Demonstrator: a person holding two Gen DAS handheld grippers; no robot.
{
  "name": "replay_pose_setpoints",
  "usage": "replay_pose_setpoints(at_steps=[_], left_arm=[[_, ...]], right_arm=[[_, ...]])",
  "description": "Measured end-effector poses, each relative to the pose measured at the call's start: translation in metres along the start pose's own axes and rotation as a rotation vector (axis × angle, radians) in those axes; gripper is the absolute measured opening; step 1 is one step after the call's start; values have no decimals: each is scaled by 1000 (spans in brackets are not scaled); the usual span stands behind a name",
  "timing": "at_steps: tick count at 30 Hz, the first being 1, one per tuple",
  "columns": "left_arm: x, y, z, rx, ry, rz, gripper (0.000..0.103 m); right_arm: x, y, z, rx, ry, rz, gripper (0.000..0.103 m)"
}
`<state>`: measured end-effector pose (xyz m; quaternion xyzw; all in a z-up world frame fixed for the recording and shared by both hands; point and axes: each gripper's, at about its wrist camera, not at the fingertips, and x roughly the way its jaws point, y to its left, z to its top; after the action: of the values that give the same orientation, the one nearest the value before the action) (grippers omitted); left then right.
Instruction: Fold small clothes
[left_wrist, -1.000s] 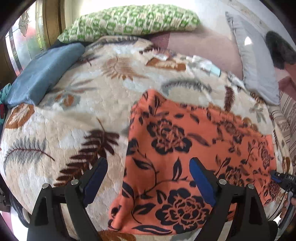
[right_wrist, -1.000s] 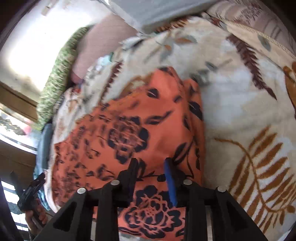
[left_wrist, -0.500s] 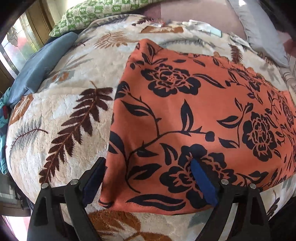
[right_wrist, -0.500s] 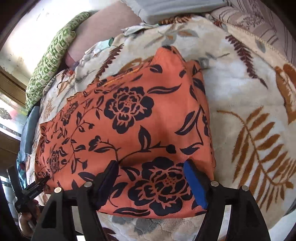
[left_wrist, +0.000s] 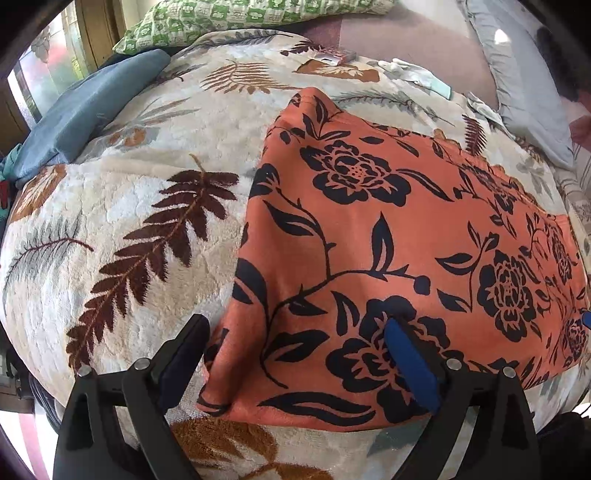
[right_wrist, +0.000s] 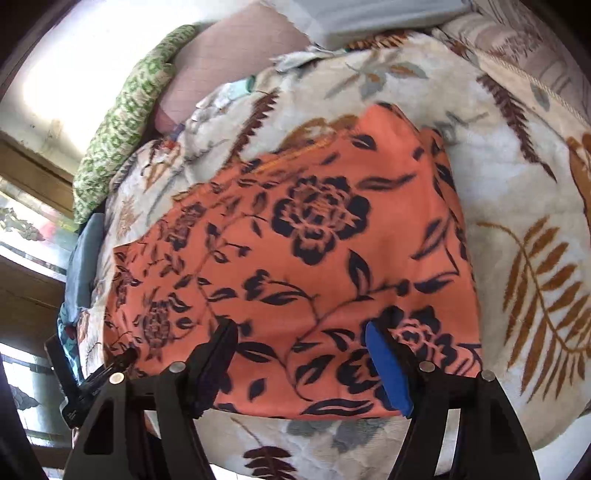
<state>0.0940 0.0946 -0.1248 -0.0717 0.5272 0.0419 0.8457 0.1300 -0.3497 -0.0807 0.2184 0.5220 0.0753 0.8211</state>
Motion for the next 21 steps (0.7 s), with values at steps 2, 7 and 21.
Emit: replay_pose_setpoints(at_steps=[2, 7, 21], left_arm=[[-7, -4, 0, 1, -34, 3, 96], [-5, -9, -5, 32, 0, 48, 96], [-2, -8, -1, -50, 48, 109, 96]], right_arm=[[2, 22, 3, -26, -11, 102, 75], [80, 42, -6, 26, 149, 217, 77], [99, 87, -32, 36, 152, 342, 80]])
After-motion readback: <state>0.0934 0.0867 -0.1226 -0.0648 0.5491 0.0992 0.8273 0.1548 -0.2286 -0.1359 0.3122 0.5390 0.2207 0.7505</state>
